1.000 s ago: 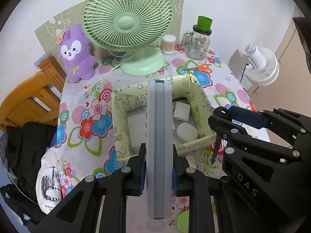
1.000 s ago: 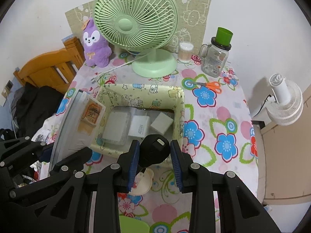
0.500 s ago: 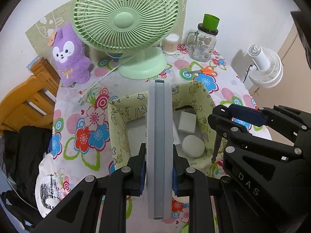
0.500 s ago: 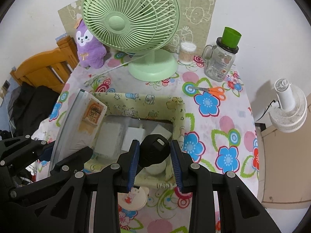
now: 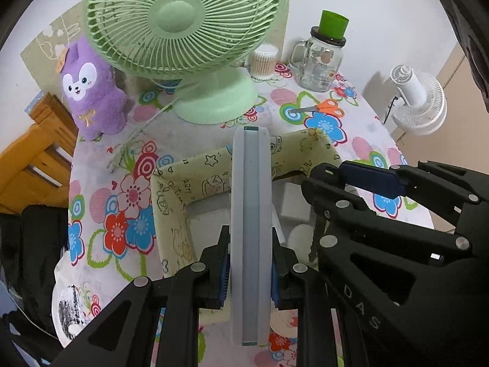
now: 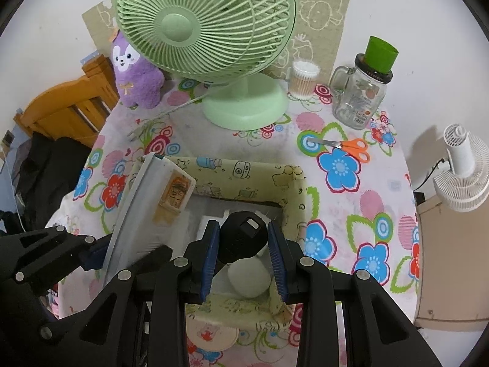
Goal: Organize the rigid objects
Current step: 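Carry the remote and black object over the box with both grippers, then lower both held objects into the box and open both grippers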
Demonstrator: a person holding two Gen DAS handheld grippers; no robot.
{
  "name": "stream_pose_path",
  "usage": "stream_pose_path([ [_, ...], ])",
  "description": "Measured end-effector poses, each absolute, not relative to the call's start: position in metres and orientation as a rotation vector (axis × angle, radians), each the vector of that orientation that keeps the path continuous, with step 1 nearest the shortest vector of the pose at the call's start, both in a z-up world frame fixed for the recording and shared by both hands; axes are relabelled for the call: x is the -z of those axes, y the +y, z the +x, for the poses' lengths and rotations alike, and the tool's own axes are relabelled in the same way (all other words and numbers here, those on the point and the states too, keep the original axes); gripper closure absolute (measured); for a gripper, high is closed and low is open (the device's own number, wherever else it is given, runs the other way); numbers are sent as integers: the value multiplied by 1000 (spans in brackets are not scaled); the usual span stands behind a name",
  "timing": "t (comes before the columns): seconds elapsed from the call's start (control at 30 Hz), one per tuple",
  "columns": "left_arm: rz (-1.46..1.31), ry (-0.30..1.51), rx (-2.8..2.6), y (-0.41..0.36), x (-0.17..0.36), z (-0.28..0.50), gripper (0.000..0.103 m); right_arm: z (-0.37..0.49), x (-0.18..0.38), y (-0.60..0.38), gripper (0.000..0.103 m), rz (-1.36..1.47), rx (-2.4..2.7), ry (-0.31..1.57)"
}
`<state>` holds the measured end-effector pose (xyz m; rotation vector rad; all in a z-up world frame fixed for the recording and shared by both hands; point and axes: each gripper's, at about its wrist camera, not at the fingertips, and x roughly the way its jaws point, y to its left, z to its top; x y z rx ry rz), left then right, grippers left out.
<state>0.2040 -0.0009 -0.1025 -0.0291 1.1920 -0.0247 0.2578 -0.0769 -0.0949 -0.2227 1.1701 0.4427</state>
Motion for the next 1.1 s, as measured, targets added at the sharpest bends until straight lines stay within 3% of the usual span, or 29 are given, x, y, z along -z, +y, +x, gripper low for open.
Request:
stream_pose_path([
  [0.87,-12,1257,45,5,151,238,82,293,143,-77,67,-261,-398,1239],
  [0.97,-10,1247,51,4,150,239,66,292,144,-75,66,-261,-402,1242],
  [1.0,-5,1245,53,3,150,239,66,292,144,-74,65,-261,-402,1242],
  [1.1,14,1246,69,0,150,237,56,290,140,-75,49,-230,-409,1240],
])
